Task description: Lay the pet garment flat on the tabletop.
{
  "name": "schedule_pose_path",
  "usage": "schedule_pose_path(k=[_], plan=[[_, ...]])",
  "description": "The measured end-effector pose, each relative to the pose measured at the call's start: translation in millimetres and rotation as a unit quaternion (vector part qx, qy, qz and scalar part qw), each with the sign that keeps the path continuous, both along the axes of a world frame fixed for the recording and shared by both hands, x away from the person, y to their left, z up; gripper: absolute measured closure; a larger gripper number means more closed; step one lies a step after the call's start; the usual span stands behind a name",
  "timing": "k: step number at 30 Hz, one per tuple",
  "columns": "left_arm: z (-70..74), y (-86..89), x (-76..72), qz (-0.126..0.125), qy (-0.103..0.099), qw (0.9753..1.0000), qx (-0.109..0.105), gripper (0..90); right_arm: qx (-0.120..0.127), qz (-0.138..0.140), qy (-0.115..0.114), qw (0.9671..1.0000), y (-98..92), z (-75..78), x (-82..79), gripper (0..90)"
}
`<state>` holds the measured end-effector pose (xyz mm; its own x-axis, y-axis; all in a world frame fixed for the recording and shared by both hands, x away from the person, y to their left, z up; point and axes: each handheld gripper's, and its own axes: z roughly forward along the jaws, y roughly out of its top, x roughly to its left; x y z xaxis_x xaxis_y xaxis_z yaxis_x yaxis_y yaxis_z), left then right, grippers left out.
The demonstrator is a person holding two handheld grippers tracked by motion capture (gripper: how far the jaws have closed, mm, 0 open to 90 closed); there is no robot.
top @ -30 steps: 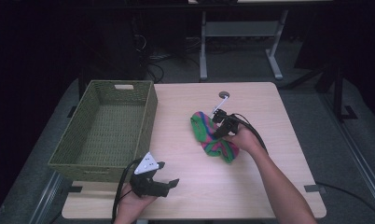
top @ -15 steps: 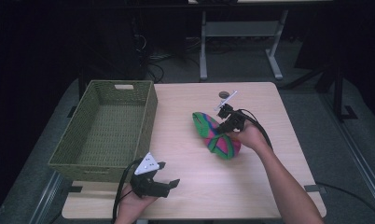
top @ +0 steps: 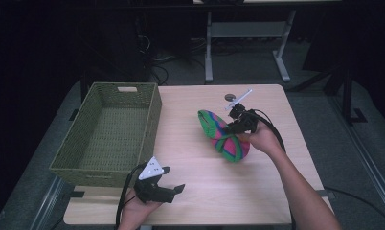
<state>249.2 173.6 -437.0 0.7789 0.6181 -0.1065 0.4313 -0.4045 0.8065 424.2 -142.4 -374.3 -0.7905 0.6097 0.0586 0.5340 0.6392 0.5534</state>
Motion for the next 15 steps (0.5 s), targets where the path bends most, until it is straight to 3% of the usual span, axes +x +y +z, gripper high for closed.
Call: schedule_pose_path(k=[15], plan=[[-0.2, -0.3, -0.3, 0.0, -0.002, 1.0, 0.003, 17.0, 0.028, 0.01, -0.025, 0.9993, -13.7, 25.1, -25.5, 76.2]])
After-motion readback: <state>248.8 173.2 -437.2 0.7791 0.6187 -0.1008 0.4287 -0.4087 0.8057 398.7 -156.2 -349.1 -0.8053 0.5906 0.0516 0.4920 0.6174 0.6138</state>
